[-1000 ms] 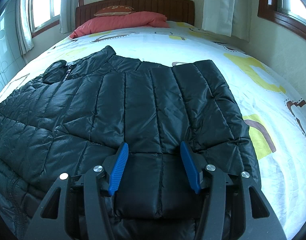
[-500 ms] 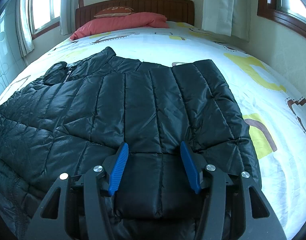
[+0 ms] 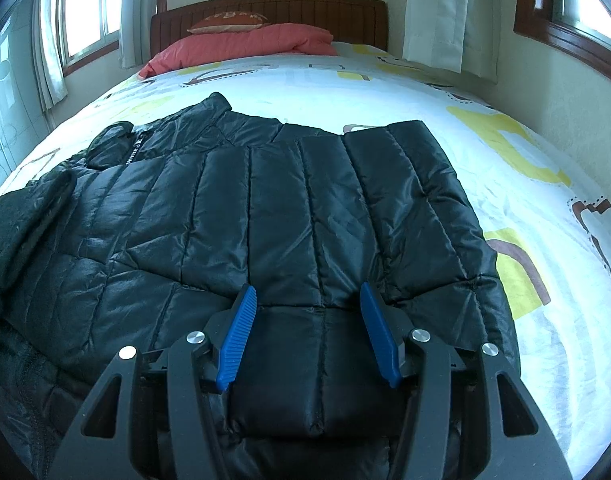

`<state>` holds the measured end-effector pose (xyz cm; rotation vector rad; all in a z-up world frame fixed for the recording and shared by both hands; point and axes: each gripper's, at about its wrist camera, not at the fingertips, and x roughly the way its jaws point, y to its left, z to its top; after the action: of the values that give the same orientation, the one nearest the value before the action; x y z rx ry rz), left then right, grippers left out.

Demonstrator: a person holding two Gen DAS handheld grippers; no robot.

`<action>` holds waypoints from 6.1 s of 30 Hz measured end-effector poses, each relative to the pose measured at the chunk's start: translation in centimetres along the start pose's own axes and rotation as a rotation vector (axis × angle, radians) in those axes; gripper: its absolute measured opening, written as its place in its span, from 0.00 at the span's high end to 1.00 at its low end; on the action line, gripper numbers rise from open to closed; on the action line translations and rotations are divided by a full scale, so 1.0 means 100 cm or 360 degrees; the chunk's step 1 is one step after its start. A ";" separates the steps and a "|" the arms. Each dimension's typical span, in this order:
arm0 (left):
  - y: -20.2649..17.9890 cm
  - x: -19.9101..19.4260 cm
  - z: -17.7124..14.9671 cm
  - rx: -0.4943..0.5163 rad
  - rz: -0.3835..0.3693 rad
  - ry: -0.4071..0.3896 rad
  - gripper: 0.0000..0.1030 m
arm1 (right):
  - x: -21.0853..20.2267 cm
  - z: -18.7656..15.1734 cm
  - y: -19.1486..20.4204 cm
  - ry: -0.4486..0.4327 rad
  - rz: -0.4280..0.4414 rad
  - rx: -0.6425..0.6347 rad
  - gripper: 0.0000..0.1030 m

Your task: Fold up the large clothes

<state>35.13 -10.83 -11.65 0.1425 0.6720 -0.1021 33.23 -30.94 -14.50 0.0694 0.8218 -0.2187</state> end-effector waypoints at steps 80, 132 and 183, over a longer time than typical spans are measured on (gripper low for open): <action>0.194 -0.015 -0.029 -0.0512 0.0340 0.0339 0.28 | -0.076 -0.036 -0.019 0.0019 0.0065 0.0056 0.43; 0.234 -0.233 -0.275 -0.1688 -0.0451 0.0349 0.30 | -0.219 -0.299 -0.124 0.0230 0.0883 0.1004 0.57; 0.233 -0.193 -0.006 -0.1290 -0.0960 -0.0167 0.91 | -0.198 -0.030 -0.120 -0.0281 0.1517 0.0909 0.89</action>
<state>23.04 13.14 2.26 -0.8456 0.5896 -0.4023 15.37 -38.89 -1.77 0.9422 0.4583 0.4457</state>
